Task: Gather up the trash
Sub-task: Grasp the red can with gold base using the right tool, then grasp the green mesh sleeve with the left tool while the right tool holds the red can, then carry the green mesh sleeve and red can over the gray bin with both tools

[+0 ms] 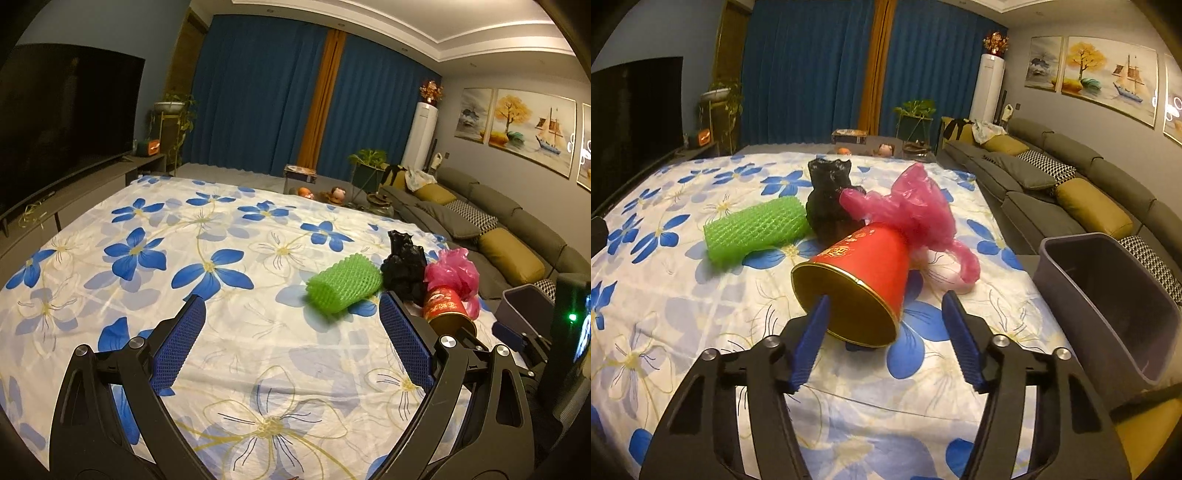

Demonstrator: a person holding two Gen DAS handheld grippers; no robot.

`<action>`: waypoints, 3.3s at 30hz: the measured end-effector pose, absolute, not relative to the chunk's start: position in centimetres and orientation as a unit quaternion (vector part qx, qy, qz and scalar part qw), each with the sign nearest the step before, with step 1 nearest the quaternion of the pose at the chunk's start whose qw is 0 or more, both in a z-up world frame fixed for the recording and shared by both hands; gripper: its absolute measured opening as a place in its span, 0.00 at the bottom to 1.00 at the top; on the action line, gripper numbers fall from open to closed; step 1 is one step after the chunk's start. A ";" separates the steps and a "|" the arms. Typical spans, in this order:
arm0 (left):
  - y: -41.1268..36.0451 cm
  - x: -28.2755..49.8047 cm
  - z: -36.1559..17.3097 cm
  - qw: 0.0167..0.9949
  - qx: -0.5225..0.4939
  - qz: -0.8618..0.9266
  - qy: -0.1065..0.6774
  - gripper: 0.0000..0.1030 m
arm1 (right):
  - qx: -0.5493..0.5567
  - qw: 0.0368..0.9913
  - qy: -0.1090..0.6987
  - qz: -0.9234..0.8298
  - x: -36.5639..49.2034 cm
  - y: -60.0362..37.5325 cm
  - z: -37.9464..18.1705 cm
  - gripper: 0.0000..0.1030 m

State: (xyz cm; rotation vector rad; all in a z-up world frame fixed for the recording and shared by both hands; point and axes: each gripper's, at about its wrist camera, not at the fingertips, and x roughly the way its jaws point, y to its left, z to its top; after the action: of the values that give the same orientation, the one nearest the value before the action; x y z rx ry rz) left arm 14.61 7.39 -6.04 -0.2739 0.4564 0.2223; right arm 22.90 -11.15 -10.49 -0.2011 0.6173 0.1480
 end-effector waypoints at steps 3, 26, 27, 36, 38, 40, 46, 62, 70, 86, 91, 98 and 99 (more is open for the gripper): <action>7.4 14.7 -6.2 0.958 -0.136 0.109 0.228 0.90 | -0.103 0.943 0.307 0.074 23.3 -10.7 -10.6 0.51; 7.2 15.5 -7.1 0.954 -0.134 0.096 0.251 0.90 | -0.082 0.946 0.291 0.113 20.9 -12.0 -9.8 0.04; 7.1 15.6 -7.2 0.954 -0.132 0.094 0.252 0.90 | -0.074 0.947 0.289 0.117 20.5 -12.4 -9.6 0.04; 6.7 16.7 -7.4 0.951 -0.136 0.066 0.270 0.90 | -0.013 0.959 0.260 0.111 17.3 -16.6 -7.3 0.04; 6.7 17.4 -7.0 0.952 -0.137 0.058 0.268 0.90 | 0.001 0.960 0.258 0.106 16.9 -17.7 -7.1 0.04; 6.6 18.5 -6.8 0.955 -0.126 0.052 0.263 0.90 | 0.009 0.961 0.258 0.103 16.8 -18.2 -7.1 0.04; 6.0 22.5 -7.5 0.950 -0.110 0.029 0.289 0.90 | 0.027 0.959 0.265 0.097 16.8 -19.6 -7.4 0.04; 5.9 29.3 -11.4 0.911 -0.113 -0.001 0.396 0.38 | 0.034 0.960 0.265 0.088 17.5 -20.5 -7.2 0.04; 6.0 28.2 -10.7 0.916 -0.122 -0.016 0.382 0.10 | 0.038 0.959 0.265 0.089 17.0 -20.7 -7.0 0.04; 7.3 18.2 -4.1 0.951 -0.139 0.002 0.278 0.09 | 0.058 0.965 0.239 0.095 14.8 -22.4 -5.4 0.04; 5.2 16.8 -2.7 0.956 -0.126 -0.017 0.264 0.09 | 0.065 0.966 0.231 0.097 14.0 -23.1 -4.9 0.04; -0.4 16.9 -1.2 0.960 -0.098 -0.066 0.255 0.09 | 0.077 0.970 0.215 0.080 13.0 -25.4 -4.2 0.04; -1.4 17.1 -1.0 0.960 -0.095 -0.075 0.254 0.09 | 0.079 0.971 0.212 0.075 13.0 -26.0 -4.1 0.04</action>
State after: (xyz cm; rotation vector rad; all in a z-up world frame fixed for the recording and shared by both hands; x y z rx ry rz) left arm 17.07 -1.35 -1.05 -0.1925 0.5142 -0.1522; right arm 12.98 -25.96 -4.06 0.1592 0.4285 0.1513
